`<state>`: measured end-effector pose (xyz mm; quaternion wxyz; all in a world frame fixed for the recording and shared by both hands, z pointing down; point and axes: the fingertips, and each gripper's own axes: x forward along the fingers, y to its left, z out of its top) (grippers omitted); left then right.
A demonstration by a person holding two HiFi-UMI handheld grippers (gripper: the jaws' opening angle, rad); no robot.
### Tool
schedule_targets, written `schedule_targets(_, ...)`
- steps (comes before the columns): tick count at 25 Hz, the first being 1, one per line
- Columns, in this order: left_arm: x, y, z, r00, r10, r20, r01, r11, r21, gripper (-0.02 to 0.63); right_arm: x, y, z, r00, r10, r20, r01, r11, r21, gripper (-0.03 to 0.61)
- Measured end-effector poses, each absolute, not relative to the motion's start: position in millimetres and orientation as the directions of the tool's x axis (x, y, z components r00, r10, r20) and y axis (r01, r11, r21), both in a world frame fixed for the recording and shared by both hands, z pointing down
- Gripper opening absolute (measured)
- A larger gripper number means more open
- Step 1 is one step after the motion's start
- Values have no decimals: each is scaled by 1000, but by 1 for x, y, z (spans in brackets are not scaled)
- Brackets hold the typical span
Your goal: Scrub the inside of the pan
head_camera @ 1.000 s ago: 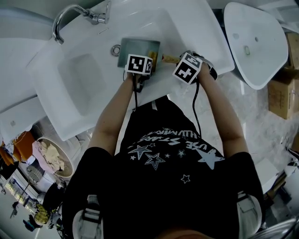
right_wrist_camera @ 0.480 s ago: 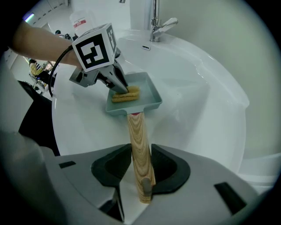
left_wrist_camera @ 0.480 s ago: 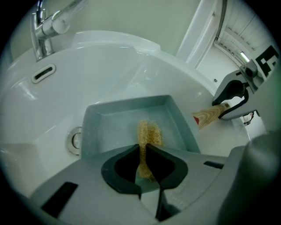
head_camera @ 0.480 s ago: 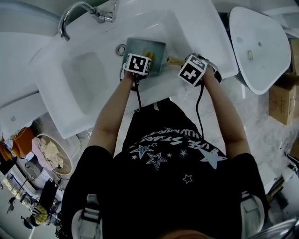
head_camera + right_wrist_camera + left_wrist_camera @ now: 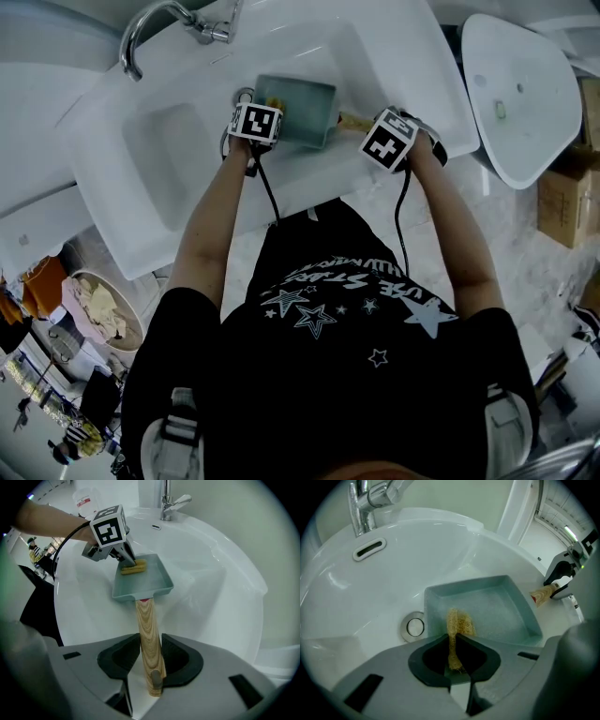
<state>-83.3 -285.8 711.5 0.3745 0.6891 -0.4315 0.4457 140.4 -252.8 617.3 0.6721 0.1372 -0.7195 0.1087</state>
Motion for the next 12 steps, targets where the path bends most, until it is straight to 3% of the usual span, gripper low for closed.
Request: schedule_targets(12, -80, -288, 710, 241, -259, 935, -924, -356, 139, 49, 142, -255, 624, -49, -39, 998, -376, 926, 18, 147)
